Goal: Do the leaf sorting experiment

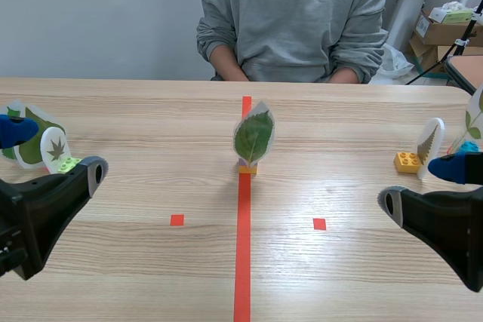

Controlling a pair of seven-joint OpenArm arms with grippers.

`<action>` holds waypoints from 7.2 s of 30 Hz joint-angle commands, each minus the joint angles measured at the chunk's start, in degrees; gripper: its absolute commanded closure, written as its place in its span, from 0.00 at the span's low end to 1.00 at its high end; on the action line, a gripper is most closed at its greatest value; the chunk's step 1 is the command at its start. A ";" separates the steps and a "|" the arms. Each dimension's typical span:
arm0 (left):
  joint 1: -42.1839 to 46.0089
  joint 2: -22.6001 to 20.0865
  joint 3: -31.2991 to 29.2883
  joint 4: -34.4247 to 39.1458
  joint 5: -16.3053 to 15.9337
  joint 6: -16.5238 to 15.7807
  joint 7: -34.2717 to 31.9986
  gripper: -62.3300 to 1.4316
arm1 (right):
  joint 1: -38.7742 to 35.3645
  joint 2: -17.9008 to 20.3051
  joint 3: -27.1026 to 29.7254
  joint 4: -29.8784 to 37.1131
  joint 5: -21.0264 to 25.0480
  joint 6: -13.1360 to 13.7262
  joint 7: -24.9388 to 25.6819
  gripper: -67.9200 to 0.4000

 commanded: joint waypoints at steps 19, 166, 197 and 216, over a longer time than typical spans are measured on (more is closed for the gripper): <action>-6.56 -3.37 5.64 -6.29 -0.39 -3.85 -0.96 0.03 | 0.68 0.35 0.28 0.13 1.22 0.48 0.66 0.11; -29.79 11.56 -0.74 -38.53 2.58 -5.62 -5.86 0.91 | 2.75 0.33 0.28 0.11 0.57 0.48 0.66 0.11; -41.27 12.81 -4.00 -55.04 5.86 11.19 -6.03 0.91 | 3.52 0.31 0.28 0.11 0.57 0.48 0.61 0.11; -42.38 12.81 -4.00 -58.86 8.68 11.58 -7.87 0.84 | 3.52 0.31 0.28 0.11 0.57 0.48 0.61 0.11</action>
